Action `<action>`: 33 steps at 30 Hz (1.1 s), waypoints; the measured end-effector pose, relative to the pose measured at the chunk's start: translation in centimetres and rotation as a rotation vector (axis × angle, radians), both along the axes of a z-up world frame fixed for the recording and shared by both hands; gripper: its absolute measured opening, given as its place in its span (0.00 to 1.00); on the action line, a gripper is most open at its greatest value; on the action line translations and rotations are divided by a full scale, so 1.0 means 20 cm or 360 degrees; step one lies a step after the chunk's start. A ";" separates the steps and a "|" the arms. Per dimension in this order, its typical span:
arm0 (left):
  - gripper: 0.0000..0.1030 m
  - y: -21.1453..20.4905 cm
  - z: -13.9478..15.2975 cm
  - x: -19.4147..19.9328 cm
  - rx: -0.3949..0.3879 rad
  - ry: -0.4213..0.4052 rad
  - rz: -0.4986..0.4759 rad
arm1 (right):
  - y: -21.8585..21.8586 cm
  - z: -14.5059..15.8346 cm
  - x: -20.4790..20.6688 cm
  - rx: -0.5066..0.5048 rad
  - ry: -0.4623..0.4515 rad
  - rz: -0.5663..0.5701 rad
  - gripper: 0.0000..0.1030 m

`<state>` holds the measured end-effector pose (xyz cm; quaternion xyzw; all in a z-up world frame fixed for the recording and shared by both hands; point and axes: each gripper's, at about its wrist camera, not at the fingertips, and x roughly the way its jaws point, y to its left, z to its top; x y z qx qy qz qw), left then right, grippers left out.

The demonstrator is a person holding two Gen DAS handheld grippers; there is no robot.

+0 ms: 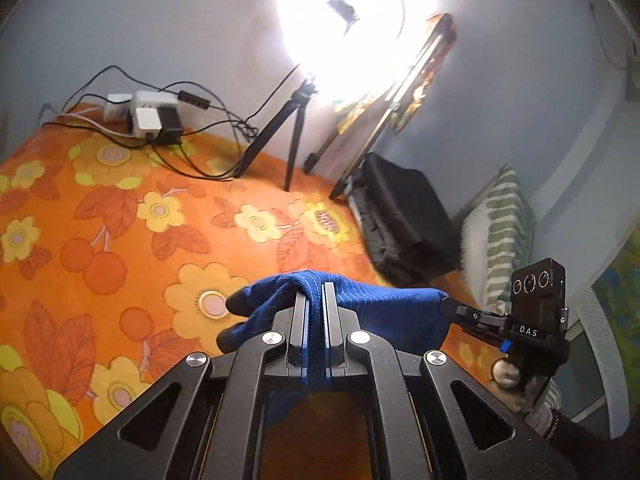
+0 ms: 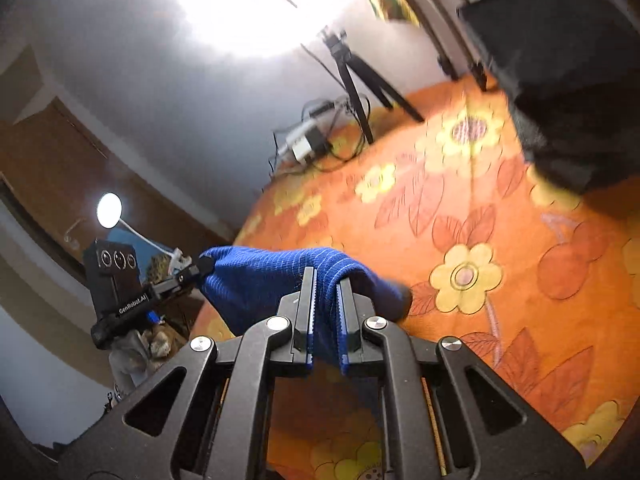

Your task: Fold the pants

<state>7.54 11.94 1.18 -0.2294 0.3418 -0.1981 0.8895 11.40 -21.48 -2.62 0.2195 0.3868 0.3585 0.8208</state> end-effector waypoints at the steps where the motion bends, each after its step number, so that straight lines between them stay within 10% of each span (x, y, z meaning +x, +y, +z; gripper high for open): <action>1: 0.04 -0.01 0.01 -0.02 -0.0011 -0.0005 -0.0008 | -0.01 0.02 -0.03 -0.0002 -0.0022 -0.0005 0.09; 19: 0.04 -0.20 -0.05 -0.58 -0.0193 0.0197 -0.0120 | -0.30 -0.05 -0.64 0.0032 0.0033 -0.0026 0.09; 33: 0.04 -0.22 -0.26 -0.02 -0.0123 0.0385 0.0026 | -0.23 -0.27 -0.13 -0.0067 0.0228 -0.0112 0.09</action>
